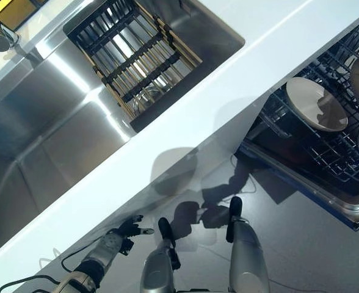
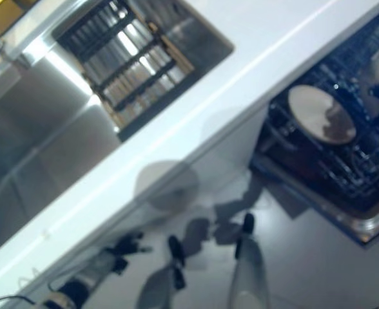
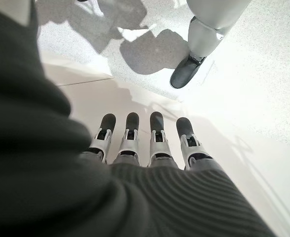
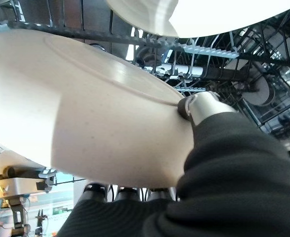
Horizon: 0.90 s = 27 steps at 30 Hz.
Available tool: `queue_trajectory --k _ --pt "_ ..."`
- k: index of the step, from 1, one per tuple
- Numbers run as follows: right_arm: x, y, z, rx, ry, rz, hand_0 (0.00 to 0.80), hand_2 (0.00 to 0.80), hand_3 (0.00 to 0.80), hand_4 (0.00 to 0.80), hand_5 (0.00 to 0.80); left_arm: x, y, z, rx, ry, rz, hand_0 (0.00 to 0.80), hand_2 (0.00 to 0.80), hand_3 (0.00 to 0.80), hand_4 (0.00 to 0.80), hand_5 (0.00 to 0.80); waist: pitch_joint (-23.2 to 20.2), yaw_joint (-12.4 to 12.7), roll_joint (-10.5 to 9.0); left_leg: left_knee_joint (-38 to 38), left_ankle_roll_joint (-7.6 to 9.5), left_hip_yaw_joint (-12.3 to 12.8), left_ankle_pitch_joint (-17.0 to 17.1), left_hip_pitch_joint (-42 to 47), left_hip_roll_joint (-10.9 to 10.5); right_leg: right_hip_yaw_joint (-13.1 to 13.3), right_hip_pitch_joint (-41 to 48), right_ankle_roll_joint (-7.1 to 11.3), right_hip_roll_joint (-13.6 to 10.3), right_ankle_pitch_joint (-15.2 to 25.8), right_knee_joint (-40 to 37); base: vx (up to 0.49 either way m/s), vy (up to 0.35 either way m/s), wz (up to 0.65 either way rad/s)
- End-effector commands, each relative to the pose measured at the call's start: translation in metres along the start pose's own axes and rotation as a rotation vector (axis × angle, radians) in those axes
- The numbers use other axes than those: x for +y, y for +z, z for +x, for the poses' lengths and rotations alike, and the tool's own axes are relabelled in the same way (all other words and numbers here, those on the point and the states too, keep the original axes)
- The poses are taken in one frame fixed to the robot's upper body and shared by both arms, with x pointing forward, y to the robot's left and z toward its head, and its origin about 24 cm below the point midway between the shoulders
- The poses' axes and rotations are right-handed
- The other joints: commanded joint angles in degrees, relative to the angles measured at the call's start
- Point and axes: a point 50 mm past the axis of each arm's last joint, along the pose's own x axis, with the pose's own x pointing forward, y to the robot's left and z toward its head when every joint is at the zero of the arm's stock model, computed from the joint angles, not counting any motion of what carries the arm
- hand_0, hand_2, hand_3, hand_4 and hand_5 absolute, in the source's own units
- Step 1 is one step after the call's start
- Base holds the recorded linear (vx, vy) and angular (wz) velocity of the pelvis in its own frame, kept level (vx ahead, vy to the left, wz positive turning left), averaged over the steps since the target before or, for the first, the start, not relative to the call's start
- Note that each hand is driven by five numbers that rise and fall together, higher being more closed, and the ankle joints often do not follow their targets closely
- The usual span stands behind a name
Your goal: Take plates into dishwasher
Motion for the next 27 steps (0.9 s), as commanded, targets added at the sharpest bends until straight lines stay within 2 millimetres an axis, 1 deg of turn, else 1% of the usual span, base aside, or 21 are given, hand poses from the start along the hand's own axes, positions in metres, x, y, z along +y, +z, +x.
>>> queue_trajectory --k 1,5,12,19,27 --pt "-0.012 0.033 0.003 -0.106 -0.002 -0.054 0.800 0.800 0.800 0.800 0.800 0.005 0.005 0.002 0.001 0.003 0.054 0.000 0.000 0.000 0.000 0.000 1.1 0.3 -2.40 4.6 -1.39 -2.6 2.4 -4.1 0.4 -3.7 5.3 -0.65 -1.2 -1.2 -4.3 0.000 0.000 0.00" --pt "-0.011 0.035 0.002 -0.125 0.011 -0.145 0.800 0.800 0.800 0.800 0.800 0.007 0.005 0.001 -0.001 0.004 0.050 0.000 0.000 0.000 0.000 0.000 1.4 0.5 -2.43 4.5 -1.25 -2.7 2.2 -4.5 0.3 -3.8 5.2 -0.54 -1.3 -1.2 -4.1 -0.001 -0.013 0.05" --pt "-0.013 0.032 0.001 -0.131 0.017 -0.233 0.800 0.800 0.800 0.800 0.800 0.014 0.005 -0.001 -0.002 0.012 0.040 0.000 0.000 0.000 0.000 0.000 2.0 0.6 -2.92 4.3 -1.05 -2.9 2.1 -4.8 0.1 -3.8 4.8 -0.36 -1.2 -0.9 -4.1 -0.001 -0.005 0.01" --pt "-0.012 0.025 0.002 -0.101 0.024 -0.265 0.800 0.800 0.800 0.800 0.800 0.019 0.006 -0.002 -0.006 0.024 0.036 0.000 0.000 0.000 0.000 0.000 2.5 0.8 -3.26 4.4 -0.92 -3.0 1.9 -5.4 0.1 -3.9 4.6 -0.09 -1.4 -0.6 -4.1 -0.011 -0.014 0.03" --pt "-0.011 0.014 0.005 -0.041 0.038 -0.259 0.800 0.800 0.800 0.800 0.800 0.021 0.009 -0.002 -0.020 0.034 0.030 0.000 0.000 0.000 0.000 0.000 3.0 1.3 -3.19 4.3 -0.95 -3.0 2.0 -6.0 0.0 -4.4 4.5 0.17 -1.6 0.2 -5.2 0.000 0.000 0.00"
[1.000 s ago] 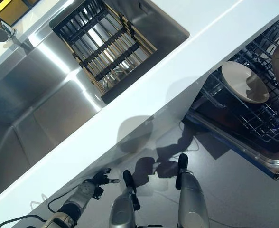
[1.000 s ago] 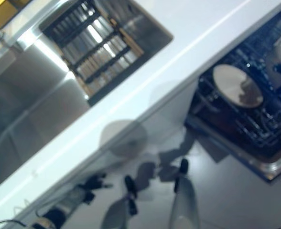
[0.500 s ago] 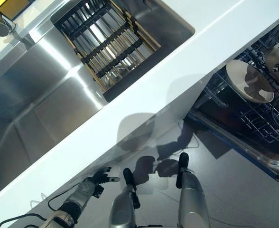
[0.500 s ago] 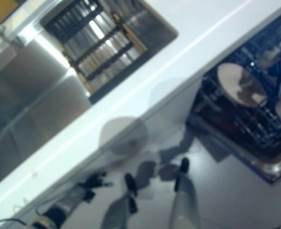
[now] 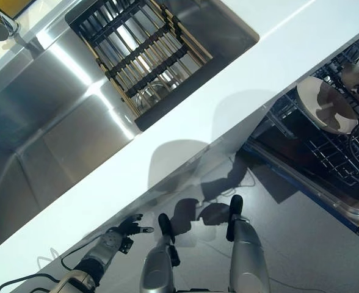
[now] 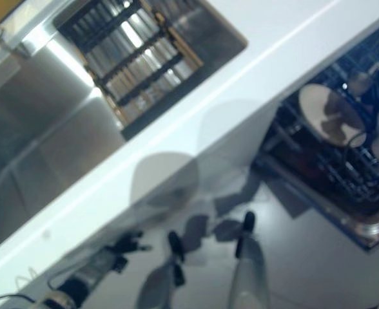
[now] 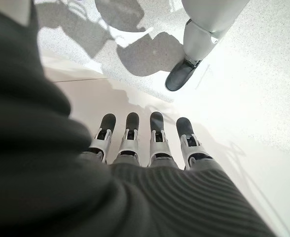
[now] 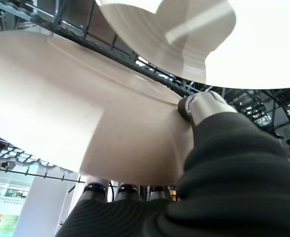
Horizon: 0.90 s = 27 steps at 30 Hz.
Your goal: Take plates into dishwasher
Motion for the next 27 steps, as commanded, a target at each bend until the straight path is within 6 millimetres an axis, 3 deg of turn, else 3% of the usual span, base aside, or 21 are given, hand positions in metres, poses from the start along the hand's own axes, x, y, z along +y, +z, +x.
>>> queue_trajectory --k 1,6,18,27 --pt "-0.018 -0.001 0.003 0.014 -0.023 0.008 0.800 0.800 0.800 0.800 0.800 0.019 0.006 -0.003 -0.022 0.033 0.034 0.000 0.000 0.000 0.000 0.000 2.7 1.2 -3.01 4.4 -0.88 -2.4 1.9 -4.4 0.1 -3.1 4.8 0.31 -1.1 -0.2 -4.7 0.000 0.000 0.00" --pt "-0.012 -0.010 0.003 0.051 -0.007 0.031 0.800 0.800 0.800 0.800 0.800 0.022 0.007 -0.003 -0.031 0.039 0.033 0.000 0.000 0.000 0.000 0.000 2.8 1.2 -2.98 4.7 -0.67 -2.7 1.6 -4.9 -0.1 -2.9 4.5 0.28 -1.1 -0.4 -4.1 0.000 0.000 0.00" --pt "0.000 -0.055 0.000 0.192 -0.030 0.050 0.800 0.800 0.800 0.800 0.800 0.029 0.009 -0.004 -0.048 0.054 0.024 0.000 0.000 0.000 0.000 0.000 3.4 0.7 -1.84 4.4 -0.27 -2.8 1.5 -5.5 -1.0 -2.7 3.7 0.71 -2.0 -0.2 -3.5 -0.008 0.000 0.01" --pt "-0.004 -0.058 -0.001 0.213 -0.043 0.065 0.800 0.800 0.800 0.800 0.800 0.030 0.012 -0.005 -0.065 0.052 0.021 0.000 0.000 0.000 0.000 0.000 3.9 0.4 -1.32 4.7 -0.38 -2.6 1.6 -6.3 -1.0 -2.5 3.1 0.64 -2.1 0.0 -3.8 0.000 0.000 0.00"
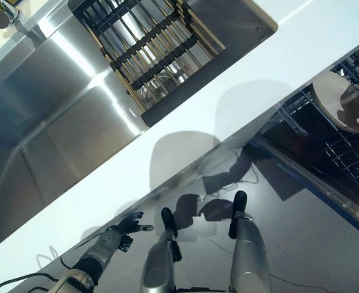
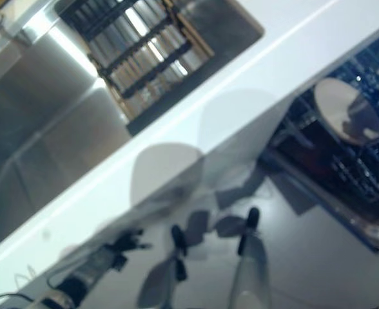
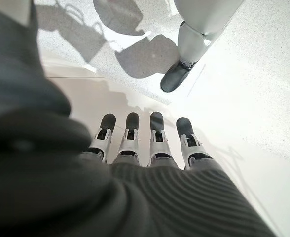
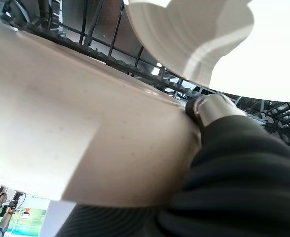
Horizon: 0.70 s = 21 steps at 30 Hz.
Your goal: Take plates into dishwasher
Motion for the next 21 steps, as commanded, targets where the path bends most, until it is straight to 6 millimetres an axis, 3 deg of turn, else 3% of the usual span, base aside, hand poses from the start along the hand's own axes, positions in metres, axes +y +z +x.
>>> queue_trajectory --k 1,11,12,14,15,16,21 --pt "-0.0045 -0.0205 0.0011 0.083 0.012 0.032 0.800 0.800 0.800 0.800 0.800 0.0268 0.0063 -0.0044 -0.030 0.064 0.017 0.000 0.000 0.000 0.000 0.000 2.4 0.3 -2.03 4.8 -0.39 -1.5 1.7 -5.0 0.4 -2.3 3.4 -0.36 -0.6 -0.7 -2.8 0.000 0.000 0.00" --pt "-0.0017 -0.0248 0.0006 0.094 0.007 0.030 0.800 0.800 0.800 0.800 0.800 0.0289 0.0098 -0.0038 -0.035 0.059 0.024 0.000 0.000 0.000 0.000 0.000 2.6 0.0 -1.70 5.7 -0.24 -1.8 1.7 -6.0 0.2 -1.9 2.5 -0.56 -0.8 -1.2 -1.6 0.000 0.000 0.00" --pt "-0.0019 -0.0249 0.0006 0.095 0.006 0.032 0.753 0.753 0.753 0.753 0.753 0.0293 0.0102 -0.0038 -0.037 0.060 0.025 0.000 0.000 0.000 0.000 0.000 2.7 0.0 -1.66 5.8 -0.22 -1.8 1.7 -6.1 0.2 -1.9 2.4 -0.59 -0.8 -1.3 -1.6 0.000 0.000 0.00" --pt "-0.0019 -0.0247 0.0002 0.094 -0.001 0.034 0.386 0.386 0.386 0.386 0.386 0.0293 0.0101 -0.0039 -0.037 0.062 0.024 0.000 0.000 0.000 0.000 0.000 2.9 -0.1 -1.66 5.9 -0.17 -1.9 1.7 -6.2 0.2 -1.8 2.3 -0.65 -0.8 -1.4 -1.4 0.000 0.000 0.00" --pt "-0.0018 -0.0242 0.0001 0.095 -0.005 0.035 0.044 0.044 0.044 0.044 0.044 0.0290 0.0099 -0.0040 -0.038 0.061 0.024 0.000 0.000 0.000 0.000 0.000 2.9 -0.1 -1.63 5.9 -0.17 -1.9 1.7 -6.2 0.2 -1.8 2.3 -0.68 -0.8 -1.4 -1.4 0.000 0.000 0.00" --pt "-0.0012 -0.0241 0.0000 0.096 -0.002 0.035 0.000 0.000 0.000 0.000 0.000 0.0289 0.0101 -0.0040 -0.038 0.060 0.021 0.000 0.000 0.000 0.000 0.000 2.9 -0.1 -1.62 6.1 -0.16 -1.9 1.7 -6.3 0.2 -1.7 2.1 -0.70 -0.8 -1.4 -1.2 0.000 0.000 0.00" --pt "0.0001 -0.0268 -0.0001 0.102 -0.006 0.036 0.000 0.000 0.000 0.000 0.000 0.0284 0.0102 -0.0041 -0.040 0.058 0.025 0.000 0.000 0.000 0.000 0.000 3.1 -0.1 -1.64 6.2 -0.12 -1.9 1.7 -6.3 0.3 -1.6 2.3 -0.77 -0.6 -1.5 -1.1 0.000 0.000 0.00"
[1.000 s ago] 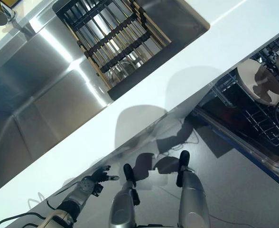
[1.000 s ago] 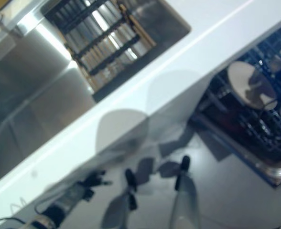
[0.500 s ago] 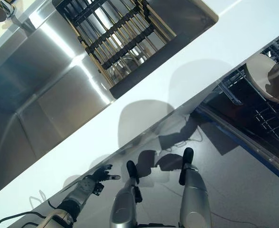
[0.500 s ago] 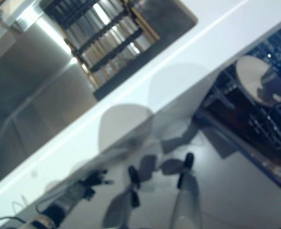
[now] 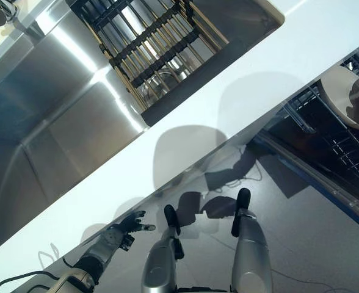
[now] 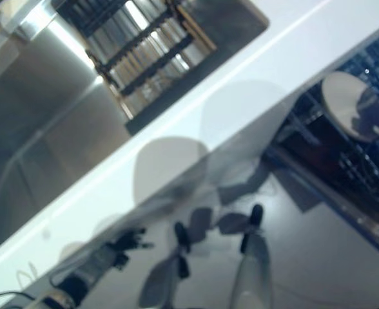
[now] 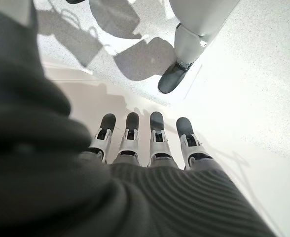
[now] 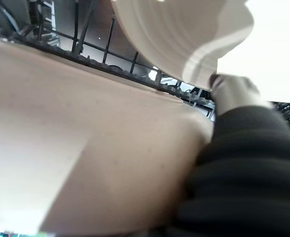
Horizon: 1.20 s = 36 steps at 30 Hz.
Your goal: Take plates into dishwasher
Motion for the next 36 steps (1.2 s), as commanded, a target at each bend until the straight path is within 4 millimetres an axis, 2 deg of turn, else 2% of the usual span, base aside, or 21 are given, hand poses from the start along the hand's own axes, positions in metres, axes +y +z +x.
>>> queue_trajectory --k 1,20,28,36 --pt "0.005 -0.021 0.000 0.088 0.020 -0.010 0.000 0.000 0.000 0.000 0.000 0.029 0.006 -0.005 -0.025 0.074 0.011 0.000 0.000 0.000 0.000 0.000 2.8 -0.1 -2.23 6.5 -0.08 -1.9 1.7 -5.7 1.0 -1.9 3.0 -1.04 -0.1 -1.7 -1.1 0.000 0.000 0.00" --pt "0.003 -0.024 -0.002 0.089 -0.007 -0.006 0.000 0.000 0.000 0.000 0.000 0.032 0.002 -0.007 -0.012 0.080 0.005 0.000 0.000 0.000 0.000 0.000 2.5 -0.2 -3.13 6.6 0.05 -1.8 1.4 -5.5 1.4 -1.8 3.8 -1.12 0.6 -1.6 -1.6 0.000 0.000 0.00" --pt "-0.005 -0.031 -0.004 0.129 -0.132 0.012 0.000 0.000 0.000 0.000 0.000 0.028 -0.003 -0.008 -0.003 0.080 0.002 0.000 0.000 0.000 0.000 0.000 1.9 -0.4 -4.08 6.1 -0.02 -1.5 1.2 -4.5 1.7 -1.9 5.3 -1.07 1.4 -1.4 -2.9 0.000 0.000 0.00" --pt "-0.016 -0.041 -0.011 0.179 -0.256 0.058 0.000 0.000 0.000 0.000 0.000 0.029 -0.010 -0.010 0.021 0.095 -0.017 0.000 0.000 0.000 0.000 0.000 0.7 -1.1 -6.00 5.5 0.03 -0.6 0.8 -2.8 2.2 -1.9 7.7 -0.88 2.3 -1.0 -5.0 -0.011 0.023 -0.04"
